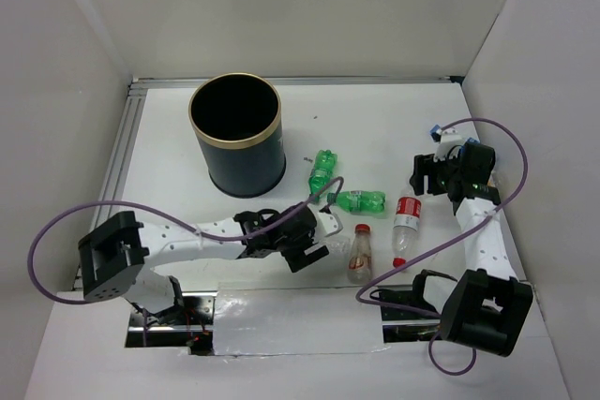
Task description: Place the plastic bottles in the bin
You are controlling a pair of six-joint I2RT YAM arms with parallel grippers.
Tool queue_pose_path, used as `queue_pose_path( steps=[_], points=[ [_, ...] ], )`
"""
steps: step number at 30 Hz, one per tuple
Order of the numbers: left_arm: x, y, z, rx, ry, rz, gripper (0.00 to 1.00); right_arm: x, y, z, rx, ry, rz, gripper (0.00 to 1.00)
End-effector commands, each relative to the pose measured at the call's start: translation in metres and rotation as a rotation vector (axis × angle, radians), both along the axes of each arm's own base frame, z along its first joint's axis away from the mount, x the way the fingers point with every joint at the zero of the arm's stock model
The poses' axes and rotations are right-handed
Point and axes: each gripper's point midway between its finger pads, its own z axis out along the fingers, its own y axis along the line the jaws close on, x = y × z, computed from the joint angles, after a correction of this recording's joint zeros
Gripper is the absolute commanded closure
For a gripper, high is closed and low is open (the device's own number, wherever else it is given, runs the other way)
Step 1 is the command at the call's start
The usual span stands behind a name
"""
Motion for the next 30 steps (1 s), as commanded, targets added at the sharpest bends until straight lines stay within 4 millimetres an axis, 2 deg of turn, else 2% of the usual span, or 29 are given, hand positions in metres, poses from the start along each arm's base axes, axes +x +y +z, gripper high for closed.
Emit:
queue_pose_path(
  steps=[1, 3, 5, 6, 7, 9, 12, 13, 14, 15, 16, 17, 18, 19, 20, 22, 23, 25, 26, 27, 29, 30],
  points=[
    [0.013, -0.008, -0.016, 0.026, -0.097, -0.089, 0.03, 0.000, 0.009, 0.013, 0.009, -0.043, 0.077, 0.22],
    [0.024, -0.019, -0.018, 0.008, -0.167, -0.118, 0.01, -0.001, 0.015, 0.013, 0.012, -0.048, 0.118, 0.13],
    [0.034, -0.022, -0.038, 0.053, -0.152, -0.111, 0.01, -0.001, 0.017, 0.011, 0.022, -0.033, 0.134, 0.03],
    [0.042, -0.021, -0.043, 0.076, -0.157, -0.098, 0.01, -0.003, 0.019, 0.010, 0.025, -0.027, 0.147, 0.02],
    [0.044, -0.026, -0.046, 0.081, -0.154, -0.098, 0.05, -0.003, 0.022, 0.011, 0.037, -0.032, 0.162, 0.02],
    [0.041, -0.024, -0.065, 0.109, -0.110, -0.113, 0.09, -0.007, 0.027, 0.008, 0.037, -0.018, 0.210, 0.01],
    [0.040, -0.025, -0.069, 0.105, -0.096, -0.111, 0.24, -0.012, 0.039, 0.008, 0.066, -0.015, 0.292, 0.01],
    [0.039, -0.026, -0.069, 0.099, -0.088, -0.097, 0.31, -0.012, 0.044, 0.012, 0.076, -0.038, 0.354, 0.04],
    [0.038, -0.025, -0.065, 0.093, -0.085, -0.090, 0.46, -0.012, 0.049, 0.018, 0.073, -0.062, 0.405, 0.08],
    [0.037, -0.023, -0.061, 0.088, -0.078, -0.079, 0.54, -0.020, 0.057, 0.018, 0.088, -0.057, 0.460, 0.14],
    [0.040, -0.027, -0.040, 0.041, -0.094, -0.046, 0.59, -0.024, 0.062, 0.019, 0.035, -0.102, 0.570, 0.23],
    [0.040, -0.030, -0.024, 0.009, -0.101, -0.034, 0.65, -0.027, 0.073, 0.027, 0.047, -0.153, 0.656, 0.34],
    [0.041, -0.034, -0.004, -0.032, -0.106, -0.016, 0.94, -0.035, 0.079, 0.026, 0.054, -0.159, 0.707, 0.34],
    [0.046, -0.034, 0.018, -0.076, -0.126, 0.043, 1.00, -0.034, 0.080, 0.028, -0.002, -0.214, 0.781, 0.34],
    [0.055, -0.039, 0.066, -0.181, -0.174, 0.074, 1.00, -0.035, 0.085, 0.031, -0.007, -0.250, 0.823, 0.30],
    [0.064, -0.034, 0.115, -0.272, -0.210, 0.133, 1.00, -0.035, 0.087, 0.033, -0.059, -0.311, 0.894, 0.19],
    [0.071, -0.033, 0.171, -0.386, -0.273, 0.159, 1.00, -0.036, 0.094, 0.032, -0.050, -0.315, 0.925, 0.16],
    [0.091, -0.016, 0.217, -0.475, -0.329, 0.241, 1.00, -0.033, 0.099, 0.027, -0.039, -0.310, 0.949, 0.10],
    [0.110, 0.000, 0.249, -0.542, -0.375, 0.314, 1.00, -0.032, 0.105, 0.024, -0.045, -0.307, 0.976, 0.09],
    [0.117, 0.013, 0.273, -0.601, -0.410, 0.361, 1.00, -0.031, 0.109, 0.023, -0.043, -0.308, 0.991, 0.09],
    [0.143, 0.040, 0.311, -0.700, -0.491, 0.490, 0.97, -0.024, 0.112, 0.017, -0.064, -0.300, 1.007, 0.07],
    [0.163, 0.064, 0.319, -0.707, -0.541, 0.574, 0.95, -0.023, 0.119, 0.018, -0.076, -0.309, 1.036, 0.07]
  ],
)
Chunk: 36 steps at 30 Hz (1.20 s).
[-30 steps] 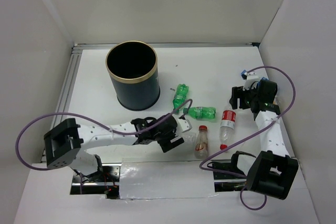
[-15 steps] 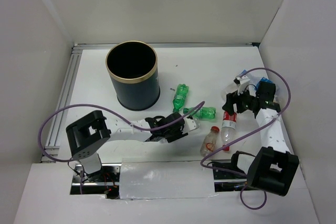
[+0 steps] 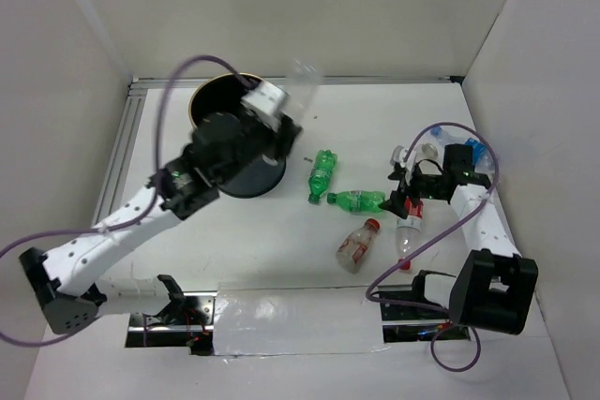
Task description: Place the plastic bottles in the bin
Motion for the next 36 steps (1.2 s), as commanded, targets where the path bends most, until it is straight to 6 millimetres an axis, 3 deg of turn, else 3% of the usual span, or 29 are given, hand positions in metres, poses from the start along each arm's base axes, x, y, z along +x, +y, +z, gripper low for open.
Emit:
queue_pose_path(
  steps=[1, 4, 6, 8, 10, 11, 12, 13, 14, 16, 17, 18, 21, 22, 23, 24, 25, 26, 27, 28, 30, 31, 33, 34, 35, 36],
  points=[
    [0.047, 0.058, 0.036, -0.139, -0.066, 0.266, 0.94, 0.017, 0.015, 0.013, -0.021, -0.107, 0.090, 0.07],
    [0.086, 0.108, 0.049, -0.191, -0.131, 0.457, 0.89, 0.022, 0.030, 0.005, -0.056, -0.122, 0.132, 0.07],
    [0.110, 0.121, 0.034, -0.168, -0.119, 0.521, 0.87, 0.026, 0.033, -0.002, -0.087, -0.119, 0.134, 0.07],
    [0.132, 0.142, 0.013, -0.133, -0.095, 0.597, 0.78, 0.027, 0.042, -0.010, -0.102, -0.101, 0.157, 0.06],
    [0.154, 0.157, -0.014, -0.110, -0.043, 0.655, 0.59, 0.032, 0.045, -0.017, -0.142, -0.109, 0.165, 0.05],
    [0.159, 0.160, -0.026, -0.095, -0.014, 0.669, 0.39, 0.036, 0.045, -0.021, -0.157, -0.113, 0.164, 0.05],
    [0.167, 0.169, -0.038, -0.076, 0.005, 0.695, 0.29, 0.039, 0.047, -0.031, -0.188, -0.115, 0.174, 0.05],
    [0.168, 0.169, -0.038, -0.085, 0.008, 0.696, 0.29, 0.038, 0.044, -0.036, -0.204, -0.105, 0.166, 0.05],
    [0.173, 0.172, -0.043, -0.076, 0.017, 0.707, 0.20, 0.040, 0.047, -0.044, -0.222, -0.103, 0.185, 0.05],
    [0.179, 0.176, -0.041, -0.069, 0.025, 0.721, 0.17, 0.048, 0.047, -0.056, -0.254, -0.101, 0.187, 0.05],
    [0.178, 0.175, -0.041, -0.062, 0.034, 0.713, 0.06, 0.049, 0.049, -0.061, -0.265, -0.099, 0.194, 0.05],
    [0.178, 0.174, -0.037, -0.055, 0.031, 0.702, 0.02, 0.049, 0.048, -0.066, -0.279, -0.093, 0.200, 0.05],
    [0.156, 0.158, -0.003, -0.041, -0.048, 0.638, 0.00, 0.051, 0.046, -0.087, -0.318, -0.059, 0.232, 0.06],
    [0.143, 0.136, 0.007, -0.036, -0.072, 0.570, 0.00, 0.049, 0.044, -0.097, -0.332, -0.018, 0.232, 0.08],
    [0.125, 0.130, 0.020, -0.035, -0.097, 0.535, 0.00, 0.048, 0.043, -0.103, -0.333, 0.001, 0.235, 0.11],
    [0.111, 0.122, 0.023, -0.015, -0.114, 0.497, 0.00, 0.053, 0.043, -0.102, -0.341, 0.006, 0.232, 0.27],
    [0.090, 0.096, 0.013, -0.004, -0.098, 0.405, 0.00, 0.054, 0.043, -0.102, -0.341, 0.021, 0.235, 0.40],
    [0.065, 0.086, 0.024, -0.023, -0.121, 0.323, 0.02, 0.044, 0.044, -0.103, -0.329, 0.077, 0.259, 0.51],
    [0.049, 0.074, 0.022, -0.049, -0.109, 0.258, 0.04, 0.042, 0.047, -0.095, -0.288, 0.084, 0.278, 0.67],
    [0.025, 0.051, -0.007, -0.019, -0.052, 0.154, 0.10, 0.050, 0.043, -0.081, -0.260, 0.075, 0.269, 0.72],
    [-0.012, 0.025, -0.025, -0.068, 0.018, 0.003, 0.13, 0.039, 0.046, -0.049, -0.187, 0.067, 0.298, 0.78],
    [-0.039, 0.013, -0.052, -0.061, 0.072, -0.077, 0.16, 0.048, 0.047, -0.023, -0.171, 0.015, 0.292, 0.80],
    [-0.067, -0.003, -0.078, -0.113, 0.166, -0.152, 0.18, 0.050, 0.051, 0.024, -0.124, -0.064, 0.284, 0.81],
    [-0.079, -0.010, -0.093, -0.117, 0.193, -0.191, 0.18, 0.063, 0.054, 0.057, -0.106, -0.138, 0.271, 0.81],
    [-0.098, -0.018, -0.127, -0.084, 0.242, -0.237, 0.16, 0.077, 0.058, 0.084, -0.083, -0.215, 0.254, 0.82],
    [-0.101, -0.023, -0.129, -0.120, 0.230, -0.231, 0.11, 0.083, 0.067, 0.105, -0.031, -0.211, 0.220, 0.82]
  ],
)
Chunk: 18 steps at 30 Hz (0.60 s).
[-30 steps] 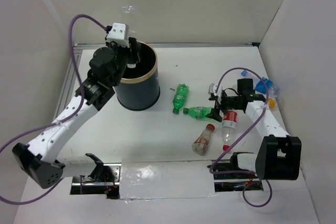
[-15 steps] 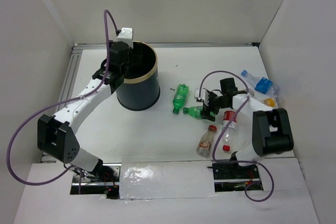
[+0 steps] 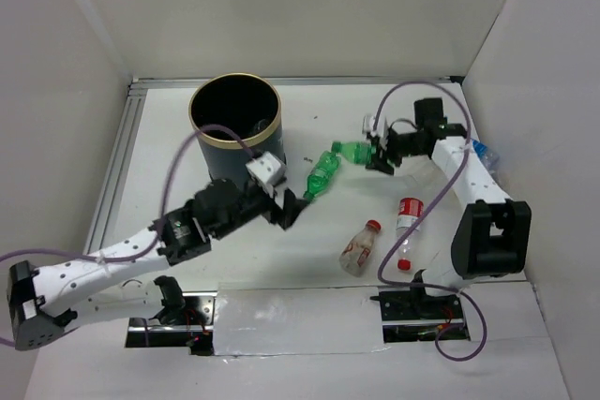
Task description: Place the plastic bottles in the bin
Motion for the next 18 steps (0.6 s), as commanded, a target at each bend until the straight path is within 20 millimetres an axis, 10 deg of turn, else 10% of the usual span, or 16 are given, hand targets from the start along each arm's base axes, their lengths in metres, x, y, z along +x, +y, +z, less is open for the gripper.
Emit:
queue_pose_path(
  steps=[1, 7, 9, 10, 16, 18],
  points=[
    [-0.033, -0.027, -0.056, -0.037, 0.144, -0.088, 0.08, 0.018, 0.036, 0.131, 0.215, -0.196, 0.027, 0.82],
    [-0.047, -0.057, -0.123, 0.048, 0.176, -0.155, 0.04, 0.062, 0.142, 0.265, 0.472, -0.357, 0.121, 0.80],
    [-0.056, -0.064, -0.134, 0.079, 0.179, -0.189, 0.04, 0.075, 0.192, 0.256, 0.494, -0.294, 0.172, 0.78],
    [-0.054, -0.068, -0.136, 0.083, 0.181, -0.189, 0.04, 0.067, 0.215, 0.289, 0.544, -0.319, 0.215, 0.75],
    [-0.061, -0.079, -0.144, 0.079, 0.171, -0.207, 0.03, 0.088, 0.301, 0.257, 0.617, -0.101, 0.282, 0.60],
    [-0.063, -0.087, -0.138, 0.066, 0.166, -0.228, 0.03, 0.088, 0.316, 0.240, 0.618, -0.045, 0.285, 0.35]
  ],
)
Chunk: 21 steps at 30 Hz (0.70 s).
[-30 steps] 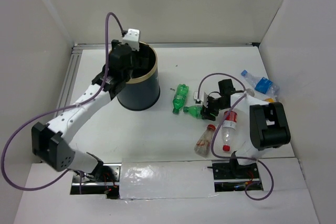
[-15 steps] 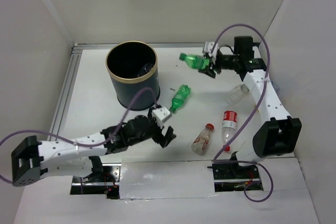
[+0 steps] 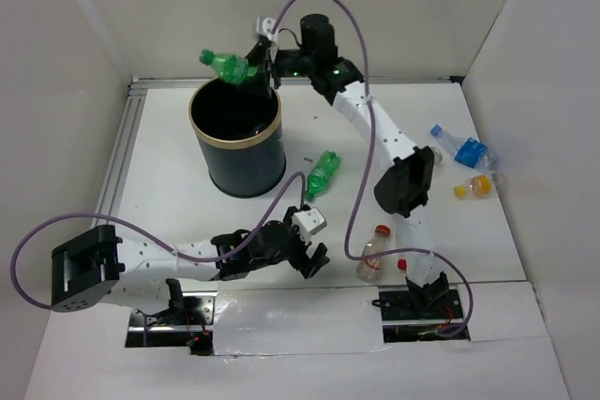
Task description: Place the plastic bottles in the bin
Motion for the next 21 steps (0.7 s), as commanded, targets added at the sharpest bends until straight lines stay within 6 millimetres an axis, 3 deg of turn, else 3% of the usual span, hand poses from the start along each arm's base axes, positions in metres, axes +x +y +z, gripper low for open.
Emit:
queue_pose_path(
  steps=[1, 2, 4, 5, 6, 7, 8, 9, 10, 11, 12, 13, 14, 16, 17, 19, 20, 21],
  points=[
    [0.003, -0.029, 0.036, -0.144, -0.024, -0.010, 0.02, -0.006, 0.020, -0.012, 0.014, 0.140, 0.017, 0.25],
    [0.004, -0.038, 0.042, -0.162, -0.024, -0.025, 0.02, -0.006, 0.018, -0.008, 0.016, 0.137, 0.003, 0.13],
    [0.006, -0.053, 0.043, -0.155, -0.024, -0.046, 0.02, -0.002, 0.003, 0.006, 0.031, 0.143, -0.056, 0.00],
    [0.007, -0.057, 0.052, -0.174, -0.031, -0.046, 0.01, 0.007, -0.002, 0.000, 0.026, 0.153, -0.091, 0.00],
    [0.007, -0.064, 0.042, -0.152, -0.015, -0.063, 0.01, 0.007, -0.015, 0.021, 0.047, 0.133, -0.126, 0.00],
    [0.008, -0.069, 0.041, -0.149, -0.014, -0.063, 0.01, 0.016, -0.028, 0.020, 0.047, 0.166, -0.190, 0.00],
    [0.008, -0.080, 0.049, -0.175, -0.008, -0.079, 0.01, 0.029, -0.052, 0.024, 0.051, 0.177, -0.260, 0.00],
    [0.008, -0.087, 0.036, -0.148, 0.008, -0.091, 0.01, 0.027, -0.073, 0.037, 0.052, 0.178, -0.320, 0.00],
    [0.005, -0.094, 0.033, -0.155, 0.041, -0.104, 0.01, 0.034, -0.091, 0.036, 0.044, 0.193, -0.396, 0.00],
    [0.006, -0.104, 0.040, -0.175, 0.039, -0.120, 0.01, 0.036, -0.125, 0.027, 0.011, 0.220, -0.455, 0.00],
    [0.006, -0.110, 0.036, -0.169, 0.045, -0.128, 0.01, 0.038, -0.144, 0.019, -0.009, 0.239, -0.498, 0.00],
    [0.006, -0.115, 0.016, -0.131, 0.084, -0.127, 0.01, 0.042, -0.166, 0.011, -0.023, 0.265, -0.557, 0.00],
    [0.006, -0.124, 0.017, -0.129, 0.101, -0.130, 0.01, 0.049, -0.199, -0.013, -0.052, 0.329, -0.625, 0.00],
    [0.004, -0.133, 0.002, -0.081, 0.131, -0.132, 0.01, 0.036, -0.239, -0.019, -0.071, 0.381, -0.704, 0.00],
    [0.005, -0.135, -0.021, -0.031, 0.152, -0.128, 0.01, 0.039, -0.272, -0.044, -0.094, 0.451, -0.800, 0.00],
    [0.006, -0.140, -0.035, 0.049, 0.167, -0.103, 0.01, 0.023, -0.305, -0.054, -0.113, 0.508, -0.877, 0.00],
    [0.002, -0.141, -0.045, 0.094, 0.174, -0.099, 0.01, 0.017, -0.322, -0.077, -0.134, 0.574, -0.934, 0.00],
    [0.001, -0.146, -0.058, 0.140, 0.183, -0.093, 0.04, 0.012, -0.346, -0.084, -0.129, 0.600, -0.986, 0.05]
  ],
)
